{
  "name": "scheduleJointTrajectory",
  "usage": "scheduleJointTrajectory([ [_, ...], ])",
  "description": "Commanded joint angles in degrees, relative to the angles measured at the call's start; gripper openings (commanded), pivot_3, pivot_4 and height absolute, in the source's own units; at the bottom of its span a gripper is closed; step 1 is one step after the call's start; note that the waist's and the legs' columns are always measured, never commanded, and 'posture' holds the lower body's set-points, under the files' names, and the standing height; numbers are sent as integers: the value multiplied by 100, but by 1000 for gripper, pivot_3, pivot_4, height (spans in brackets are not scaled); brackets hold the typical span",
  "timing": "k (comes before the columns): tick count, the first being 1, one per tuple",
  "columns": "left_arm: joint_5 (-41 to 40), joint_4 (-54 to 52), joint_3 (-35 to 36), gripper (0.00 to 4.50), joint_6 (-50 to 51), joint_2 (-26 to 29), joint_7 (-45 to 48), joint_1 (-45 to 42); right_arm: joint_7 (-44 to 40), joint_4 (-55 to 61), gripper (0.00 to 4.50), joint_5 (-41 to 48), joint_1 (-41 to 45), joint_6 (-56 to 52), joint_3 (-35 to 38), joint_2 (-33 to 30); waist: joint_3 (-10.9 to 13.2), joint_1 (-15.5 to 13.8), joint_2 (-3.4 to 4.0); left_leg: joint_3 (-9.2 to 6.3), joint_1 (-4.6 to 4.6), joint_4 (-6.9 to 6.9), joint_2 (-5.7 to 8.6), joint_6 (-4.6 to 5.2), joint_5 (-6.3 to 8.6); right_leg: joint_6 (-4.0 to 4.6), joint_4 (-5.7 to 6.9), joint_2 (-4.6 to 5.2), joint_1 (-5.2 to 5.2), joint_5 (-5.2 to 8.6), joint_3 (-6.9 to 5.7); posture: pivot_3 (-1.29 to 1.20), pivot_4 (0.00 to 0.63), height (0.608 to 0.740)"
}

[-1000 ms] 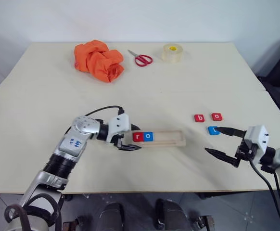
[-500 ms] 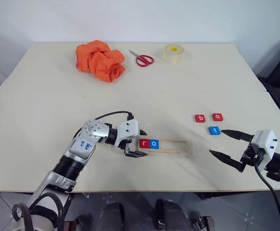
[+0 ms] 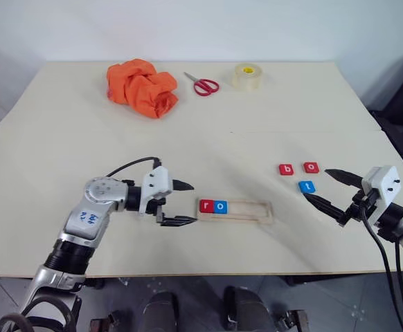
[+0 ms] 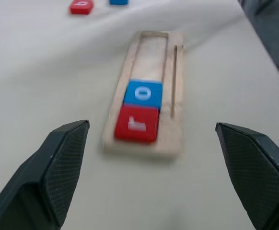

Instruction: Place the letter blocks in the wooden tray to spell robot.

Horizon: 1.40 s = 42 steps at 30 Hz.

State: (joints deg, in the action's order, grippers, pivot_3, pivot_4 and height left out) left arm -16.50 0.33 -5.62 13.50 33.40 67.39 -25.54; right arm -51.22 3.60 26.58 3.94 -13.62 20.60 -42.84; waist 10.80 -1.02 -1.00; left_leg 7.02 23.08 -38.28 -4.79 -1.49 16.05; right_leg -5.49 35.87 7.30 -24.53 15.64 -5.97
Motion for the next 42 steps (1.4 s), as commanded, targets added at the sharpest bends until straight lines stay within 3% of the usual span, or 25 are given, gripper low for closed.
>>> scheduleJointTrajectory([
  [1, -751, -191, 627, 4486, -497, 31, 425, 338, 400, 492, 4500, 263, -121, -590, 225, 20, 0, -22, 0, 0, 1, 0, 0, 1, 1, 0, -1, 0, 0, 0, 0, 0, 150, 740],
  [7, -1071, 633, 1135, 4486, -1570, -10, 1016, 477, 1078, 1267, 4500, 423, -478, -1553, 273, 28, 0, -30, 0, 0, 2, 0, 0, 5, 3, 1, -2, 0, 1, 0, 0, 0, 150, 740],
  [14, -1269, 1572, 1169, 4486, -1946, 24, 1893, 405, 1135, 1572, 4500, 498, -618, -1810, 363, -41, -1, -17, 0, 0, 2, 3, -1, 7, 4, 1, -3, -2, -1, 0, -1, 0, 150, 740],
  [33, -1216, 1481, 1094, 4486, -1872, -124, 1806, 256, 1120, 1502, 4500, 423, -574, -1791, 381, -34, -2, -16, -3, -1, 3, 4, 0, 9, 5, 1, -4, -2, 0, 0, -1, 0, 150, 740],
  [42, -1261, 1157, 1109, 4486, -1739, -180, 1598, 342, 2344, 1197, 4500, 251, 823, -2662, -408, 656, -2, 111, -3, -6, 2, 8, -2, 8, 3, 2, 0, -3, -1, 0, -2, 0, 150, 740],
])
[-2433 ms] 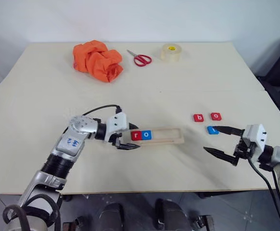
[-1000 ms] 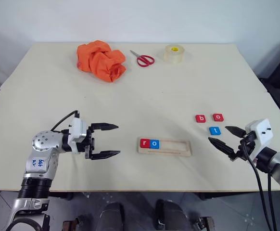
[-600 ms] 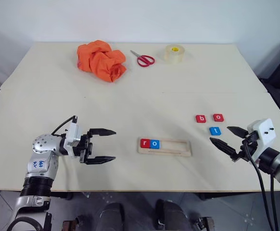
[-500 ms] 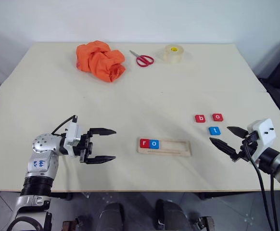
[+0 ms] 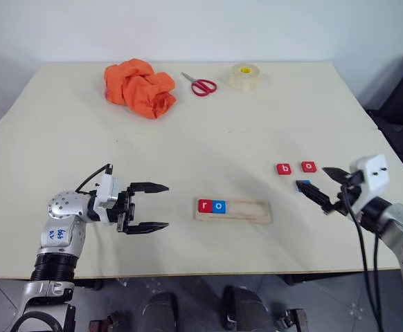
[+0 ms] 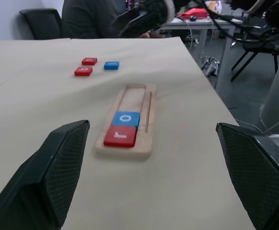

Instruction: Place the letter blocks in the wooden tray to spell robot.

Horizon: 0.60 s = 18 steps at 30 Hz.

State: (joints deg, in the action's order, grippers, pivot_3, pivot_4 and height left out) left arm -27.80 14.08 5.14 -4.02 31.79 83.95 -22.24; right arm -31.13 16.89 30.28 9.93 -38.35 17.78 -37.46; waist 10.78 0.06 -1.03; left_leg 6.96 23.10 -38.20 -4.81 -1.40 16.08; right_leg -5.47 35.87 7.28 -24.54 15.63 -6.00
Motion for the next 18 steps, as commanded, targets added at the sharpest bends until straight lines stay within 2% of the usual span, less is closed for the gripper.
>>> scheduleJointTrajectory([
  [1, -126, -243, 30, 4486, 23, -26, -71, 21, 416, -193, 4500, -147, 305, -246, -174, 161, 0, 5, 0, 1, 1, 0, 0, 0, 0, 0, -1, 0, 0, 0, 0, 0, 150, 740],
  [6, -146, -564, 65, 4486, 57, -84, -296, 282, 803, -1176, 4500, -800, 1122, 104, -929, 771, 0, 57, 0, 8, 4, 0, 1, 2, 1, 0, -3, 1, -3, 0, 2, 0, 150, 740],
  [14, -159, -865, 118, 4486, 94, -84, -511, 526, 1097, -2216, 4500, -1384, 1637, 686, -1135, 1144, 0, 26, 0, 9, 9, 1, 2, 3, 2, 0, -5, 2, -6, 0, 2, 0, 150, 740],
  [18, -163, -939, 151, 4486, 107, -85, -599, 588, 1119, -2211, 4500, -1423, 1673, 728, -1096, 1267, 0, 29, 0, 7, 7, 5, 0, 2, 1, 1, -2, 0, -7, 1, 1, 0, 150, 740],
])
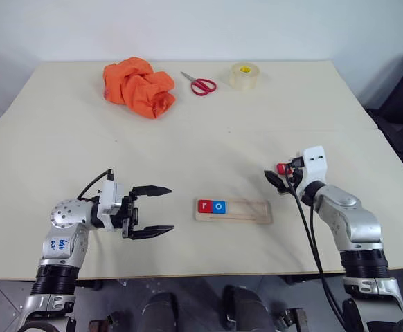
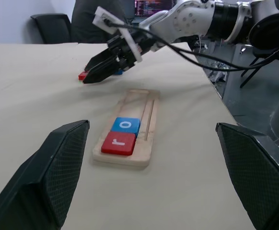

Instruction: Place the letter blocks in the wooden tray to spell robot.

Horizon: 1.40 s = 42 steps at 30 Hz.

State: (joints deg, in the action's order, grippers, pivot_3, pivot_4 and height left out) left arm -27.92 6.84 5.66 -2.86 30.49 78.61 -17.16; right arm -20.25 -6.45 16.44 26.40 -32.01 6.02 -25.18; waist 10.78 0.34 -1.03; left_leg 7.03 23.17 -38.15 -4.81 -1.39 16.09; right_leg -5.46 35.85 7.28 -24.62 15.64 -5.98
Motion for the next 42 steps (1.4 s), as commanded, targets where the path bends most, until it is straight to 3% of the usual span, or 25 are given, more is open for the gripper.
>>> scheduleJointTrajectory([
  [1, -149, -222, 99, 4486, -11, 45, -77, 96, 64, 112, 4500, -60, 10, 81, 78, 63, 0, 2, 0, 0, 0, 0, 0, 0, 0, 0, 0, 0, 0, 0, 0, 0, 150, 740],
  [18, -132, -103, 39, 4486, -85, -20, -92, 28, 606, 102, 4500, -133, -123, -4, 361, 487, 0, 15, 0, 1, 0, 2, 0, 0, 0, 0, -2, 0, -1, 0, 0, 0, 150, 740],
  [21, -143, -88, 36, 4500, -92, -20, -57, 20, 818, 39, 3915, -129, -61, -123, 444, 644, 0, 28, 0, 1, 0, 2, 0, 0, 0, 0, -2, 0, 0, 0, 0, 0, 150, 740],
  [28, -147, -68, 56, 4500, -115, 0, -2, 35, 964, 200, 1615, -174, -43, -128, 398, 797, 0, 126, 0, -1, 0, 4, -1, 0, 0, 0, -2, 0, 1, 0, 0, 0, 150, 740],
  [29, -149, -66, 58, 4500, -115, 1, 9, 37, 990, 281, 1449, -164, -62, -144, 409, 811, 0, 128, 0, -1, 0, 4, -1, 0, 0, 0, -2, 0, 0, 0, 0, 0, 150, 740],
  [34, -218, -35, 71, 4500, -71, 57, 191, 64, 912, 1700, 1464, 167, -533, -605, 534, 749, 0, 125, 0, 0, 2, 13, -1, 0, 0, 1, -2, 1, -6, 1, 0, 0, 150, 740],
  [39, -242, 285, 100, 4500, -88, 207, 512, -55, 1084, 3759, 1464, 609, -1748, -1620, 803, 713, 0, 86, 0, -4, 6, 16, -1, 0, 3, 3, -15, 0, -4, 2, -3, 0, 150, 740],
  [42, -212, 521, 91, 4500, -139, 245, 618, -209, 1228, 4332, 1464, 728, -2202, -1998, 902, 783, 0, 105, 0, -5, 6, 15, 1, 1, 5, 2, -21, 2, 0, 1, -4, 0, 150, 740],
])
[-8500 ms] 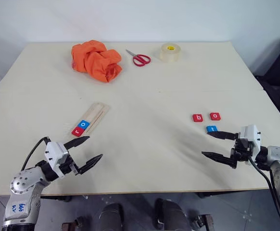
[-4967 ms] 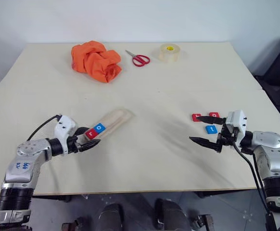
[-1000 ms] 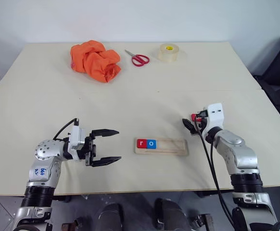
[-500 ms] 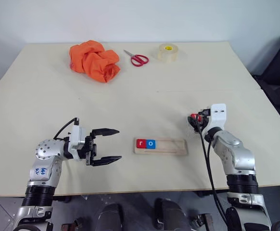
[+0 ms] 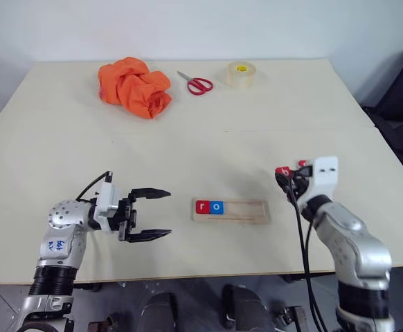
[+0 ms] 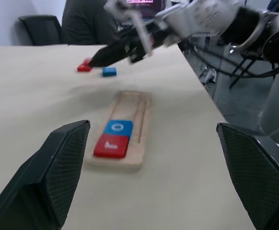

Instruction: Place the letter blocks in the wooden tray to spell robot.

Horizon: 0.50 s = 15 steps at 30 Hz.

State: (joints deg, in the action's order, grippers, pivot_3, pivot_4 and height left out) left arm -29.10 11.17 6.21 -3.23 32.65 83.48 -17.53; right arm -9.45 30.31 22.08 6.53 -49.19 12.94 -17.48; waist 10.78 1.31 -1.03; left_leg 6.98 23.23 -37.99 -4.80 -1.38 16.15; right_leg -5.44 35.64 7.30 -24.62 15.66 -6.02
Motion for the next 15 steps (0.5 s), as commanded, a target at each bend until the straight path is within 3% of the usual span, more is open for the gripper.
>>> scheduleJointTrajectory([
  [1, -69, 177, 33, 4500, -138, 26, 155, -241, 211, 794, 1464, 176, -389, -373, 252, 64, 0, 11, 0, 3, -1, -2, 2, 2, 1, -3, 0, 3, 0, -2, 1, 0, 150, 740],
  [12, -7, 442, -42, 4500, -263, -60, 151, -539, 522, 562, 1464, 108, -695, -318, 360, 486, -1, 28, -2, -4, -2, 2, -1, 2, 1, 1, 2, -3, 0, 0, 0, 0, 150, 740],
  [13, -14, 415, -35, 4500, -256, -54, 143, -521, 487, 577, 2199, 128, -707, -279, 366, 471, -1, 27, -2, -4, -1, 2, 0, 2, 1, 1, 1, -3, 0, 0, 0, 0, 150, 740],
  [15, -37, 352, -15, 4500, -234, -38, 127, -477, 396, 660, 2853, 164, -740, -225, 361, 389, -1, 25, -2, -5, -1, 2, 0, 3, 1, 1, 0, -3, 0, 0, 0, 0, 150, 740],
])
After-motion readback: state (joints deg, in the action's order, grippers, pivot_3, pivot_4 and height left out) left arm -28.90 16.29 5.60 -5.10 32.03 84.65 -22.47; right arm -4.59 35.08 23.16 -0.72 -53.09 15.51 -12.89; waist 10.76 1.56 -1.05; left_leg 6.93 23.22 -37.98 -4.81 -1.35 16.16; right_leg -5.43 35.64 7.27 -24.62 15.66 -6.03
